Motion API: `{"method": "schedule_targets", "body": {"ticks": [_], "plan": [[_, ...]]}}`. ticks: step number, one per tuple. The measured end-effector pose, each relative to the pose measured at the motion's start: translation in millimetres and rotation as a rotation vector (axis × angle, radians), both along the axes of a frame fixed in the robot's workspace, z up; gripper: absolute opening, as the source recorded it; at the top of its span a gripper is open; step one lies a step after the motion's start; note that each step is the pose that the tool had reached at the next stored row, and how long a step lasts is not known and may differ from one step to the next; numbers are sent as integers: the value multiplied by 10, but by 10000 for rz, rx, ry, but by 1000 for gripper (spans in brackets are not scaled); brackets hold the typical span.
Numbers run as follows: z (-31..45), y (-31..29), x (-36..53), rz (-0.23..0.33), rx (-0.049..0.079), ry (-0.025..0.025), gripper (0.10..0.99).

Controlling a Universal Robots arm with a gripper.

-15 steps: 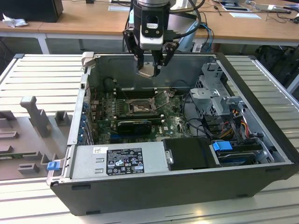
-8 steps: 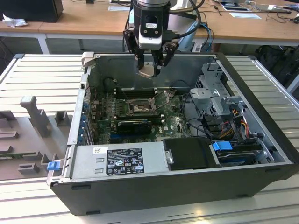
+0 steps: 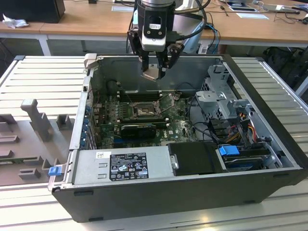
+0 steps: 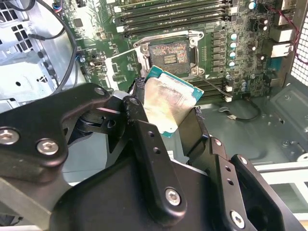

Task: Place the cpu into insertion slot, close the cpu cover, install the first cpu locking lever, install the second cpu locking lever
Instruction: 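Place the cpu into insertion slot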

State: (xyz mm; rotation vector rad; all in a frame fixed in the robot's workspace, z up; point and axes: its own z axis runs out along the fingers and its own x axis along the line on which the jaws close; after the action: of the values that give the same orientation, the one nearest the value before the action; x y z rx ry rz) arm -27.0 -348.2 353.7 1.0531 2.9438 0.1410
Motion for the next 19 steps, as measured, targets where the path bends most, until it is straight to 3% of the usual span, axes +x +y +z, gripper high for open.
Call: {"method": "schedule_targets", "body": {"ticks": [19], "plan": [[0, 0, 0, -529, 0, 0, 525]]}}
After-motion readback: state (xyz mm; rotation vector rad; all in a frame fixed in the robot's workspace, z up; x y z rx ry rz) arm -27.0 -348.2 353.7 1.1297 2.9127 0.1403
